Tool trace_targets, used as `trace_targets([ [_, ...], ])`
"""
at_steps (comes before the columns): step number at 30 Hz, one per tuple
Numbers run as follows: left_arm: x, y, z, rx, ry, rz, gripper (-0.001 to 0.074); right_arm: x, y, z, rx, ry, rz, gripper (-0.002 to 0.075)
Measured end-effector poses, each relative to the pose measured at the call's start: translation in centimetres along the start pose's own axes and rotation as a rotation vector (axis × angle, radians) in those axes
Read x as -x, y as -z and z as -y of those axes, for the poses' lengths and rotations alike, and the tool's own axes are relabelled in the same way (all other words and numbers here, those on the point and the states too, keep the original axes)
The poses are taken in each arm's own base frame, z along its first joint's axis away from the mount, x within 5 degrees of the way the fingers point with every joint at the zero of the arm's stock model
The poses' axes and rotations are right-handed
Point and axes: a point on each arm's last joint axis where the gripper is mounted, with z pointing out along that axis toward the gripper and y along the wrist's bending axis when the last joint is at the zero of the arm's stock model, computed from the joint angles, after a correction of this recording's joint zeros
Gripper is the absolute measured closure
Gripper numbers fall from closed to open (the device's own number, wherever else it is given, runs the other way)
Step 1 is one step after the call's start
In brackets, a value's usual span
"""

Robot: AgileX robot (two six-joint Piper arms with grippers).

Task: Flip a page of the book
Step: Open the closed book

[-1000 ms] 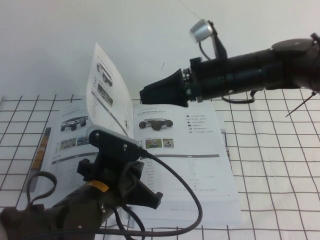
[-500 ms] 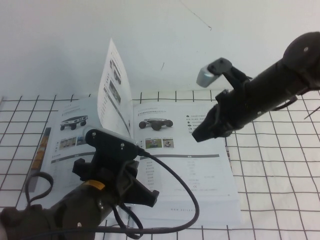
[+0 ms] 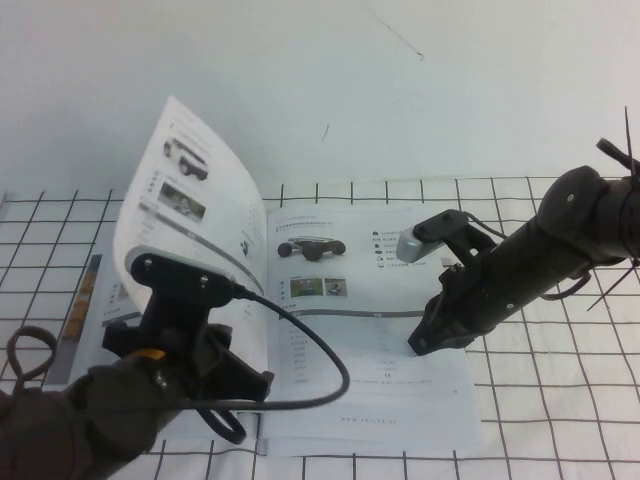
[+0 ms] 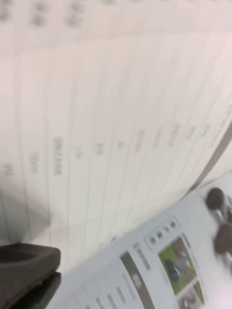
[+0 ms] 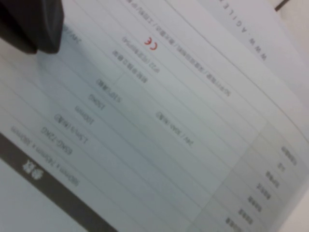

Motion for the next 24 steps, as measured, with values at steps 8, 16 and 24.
trace_targets([
  [8, -0.7, -0.7, -4.3, 0.019, 0.087, -0.130, 0.0737, 0.0, -0.2, -0.1, -0.014, -0.005, -0.006, 0.0725],
  [16, -2.7, -1.6, -7.1, -0.020, 0.197, -0.297, 0.0737, 0.0, -0.2, -0.1, -0.015, -0.006, -0.006, 0.0725],
  [24, -4.2, -2.7, -7.3, -0.064, 0.193, -0.399, 0.0737, 0.1, 0.0, -0.3, -0.011, -0.003, -0.006, 0.0725],
])
